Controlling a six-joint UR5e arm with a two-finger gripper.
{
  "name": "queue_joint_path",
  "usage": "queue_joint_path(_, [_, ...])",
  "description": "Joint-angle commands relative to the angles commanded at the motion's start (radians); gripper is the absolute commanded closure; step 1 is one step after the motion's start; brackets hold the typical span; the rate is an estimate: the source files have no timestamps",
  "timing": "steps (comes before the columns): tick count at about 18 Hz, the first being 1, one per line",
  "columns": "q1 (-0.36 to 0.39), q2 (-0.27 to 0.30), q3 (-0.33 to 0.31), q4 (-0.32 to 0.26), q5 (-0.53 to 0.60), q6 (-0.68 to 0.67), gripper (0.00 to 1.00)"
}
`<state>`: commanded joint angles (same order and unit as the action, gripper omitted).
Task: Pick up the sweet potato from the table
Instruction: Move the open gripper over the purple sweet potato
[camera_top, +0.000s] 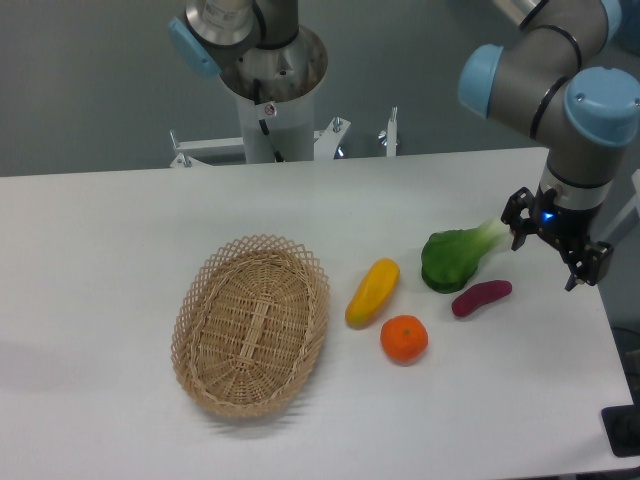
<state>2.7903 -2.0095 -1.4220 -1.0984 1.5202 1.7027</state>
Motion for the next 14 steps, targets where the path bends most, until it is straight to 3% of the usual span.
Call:
queue_joint_path(9, [-0.003, -0.024, -0.035, 0.012, 0.003, -0.015, 0.0])
queue_joint_path(14, [-0.008, -0.066, -0.071, 0.072, 0.008, -0.023, 0.0])
